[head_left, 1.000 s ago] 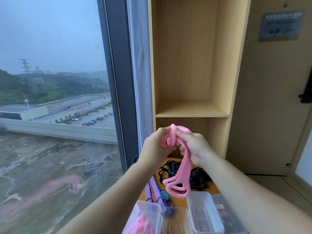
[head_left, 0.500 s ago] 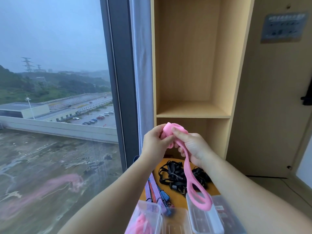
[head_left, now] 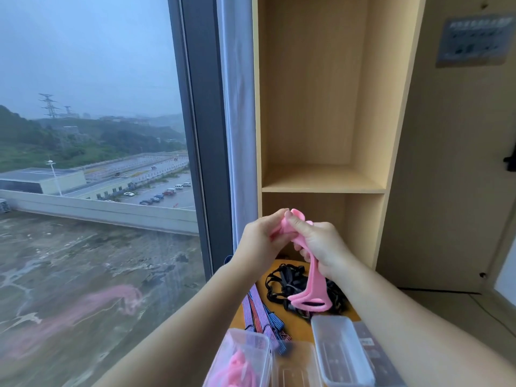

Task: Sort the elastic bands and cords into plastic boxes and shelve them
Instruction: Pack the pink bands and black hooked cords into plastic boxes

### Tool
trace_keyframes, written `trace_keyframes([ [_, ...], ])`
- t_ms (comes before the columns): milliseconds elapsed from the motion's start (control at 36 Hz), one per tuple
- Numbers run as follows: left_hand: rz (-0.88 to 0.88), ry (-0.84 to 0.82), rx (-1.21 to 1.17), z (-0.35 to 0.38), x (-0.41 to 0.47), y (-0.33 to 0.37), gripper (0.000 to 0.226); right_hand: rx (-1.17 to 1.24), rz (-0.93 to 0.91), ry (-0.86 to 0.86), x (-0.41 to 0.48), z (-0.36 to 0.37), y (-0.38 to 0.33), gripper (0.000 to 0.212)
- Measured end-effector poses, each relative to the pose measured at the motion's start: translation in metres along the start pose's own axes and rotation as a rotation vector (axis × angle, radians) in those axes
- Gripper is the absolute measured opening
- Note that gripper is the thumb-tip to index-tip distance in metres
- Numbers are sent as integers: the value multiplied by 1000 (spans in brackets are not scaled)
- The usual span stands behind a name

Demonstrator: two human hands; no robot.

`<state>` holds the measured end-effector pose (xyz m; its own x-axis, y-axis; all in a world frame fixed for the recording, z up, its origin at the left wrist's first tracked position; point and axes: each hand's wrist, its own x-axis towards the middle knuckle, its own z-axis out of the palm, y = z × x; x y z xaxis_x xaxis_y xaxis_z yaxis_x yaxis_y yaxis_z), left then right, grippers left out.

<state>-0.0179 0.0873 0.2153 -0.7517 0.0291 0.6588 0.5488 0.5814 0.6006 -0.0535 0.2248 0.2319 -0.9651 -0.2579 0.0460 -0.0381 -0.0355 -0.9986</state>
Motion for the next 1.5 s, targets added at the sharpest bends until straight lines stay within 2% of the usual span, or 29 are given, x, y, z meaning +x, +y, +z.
trace_keyframes([
  [83, -191, -111, -191, -5, -2, 4, 45, 51, -28, -66, 1, -7, -4, 56],
  [111, -224, -123, -211, -6, -2, 6, 44, 70, -32, -99, 1, -10, -5, 57],
  [222, -200, -97, -209, -8, -2, 12, 12, 91, -27, -229, 1, -16, -7, 50],
  [278, -184, -38, -158, -3, -4, 11, 9, 85, -18, -234, 1, -15, -5, 50],
  [417, -166, 241, -40, 6, -4, 11, 4, 111, 56, -175, -4, -3, -4, 62],
  [528, -37, 279, 219, -1, -6, 4, 3, -28, -3, -135, -4, -1, -5, 72],
  [639, 153, 186, 380, -5, -6, 1, 14, -132, -57, -134, -3, -3, -3, 65],
  [694, 155, 157, 360, -6, -7, -3, 19, -163, -69, -131, -1, -5, -2, 56],
  [750, 47, 143, 263, -7, -10, -5, 32, -147, -82, -160, 0, -7, 0, 53],
  [861, -235, -28, -202, -11, -14, -6, 51, -107, -121, -188, -1, -8, 3, 50],
  [917, -294, -51, -286, -10, -14, -7, 60, -94, -124, -187, 0, -10, 4, 46],
  [972, -322, -17, -265, -9, -14, -5, 57, -56, -116, -214, 0, -11, 5, 46],
  [1111, -304, 129, -223, -5, -13, -6, 30, -13, -54, -277, 0, -13, 7, 39],
  [1167, -271, 185, -145, -4, -12, -5, 30, -31, -14, -286, 1, -14, 8, 45],
  [1222, -211, 232, -16, -4, -11, -4, 30, -56, 25, -291, 3, -16, 9, 59],
  [1306, -88, 216, 131, -3, -10, -2, 27, -96, 75, -281, 5, -15, 9, 75],
  [1417, -64, 188, 132, 3, -12, 1, 24, -73, 50, -177, 7, -7, 15, 71],
  [1500, -124, 149, 81, 3, -10, 2, 34, -37, -9, -139, 7, -4, 20, 65],
])
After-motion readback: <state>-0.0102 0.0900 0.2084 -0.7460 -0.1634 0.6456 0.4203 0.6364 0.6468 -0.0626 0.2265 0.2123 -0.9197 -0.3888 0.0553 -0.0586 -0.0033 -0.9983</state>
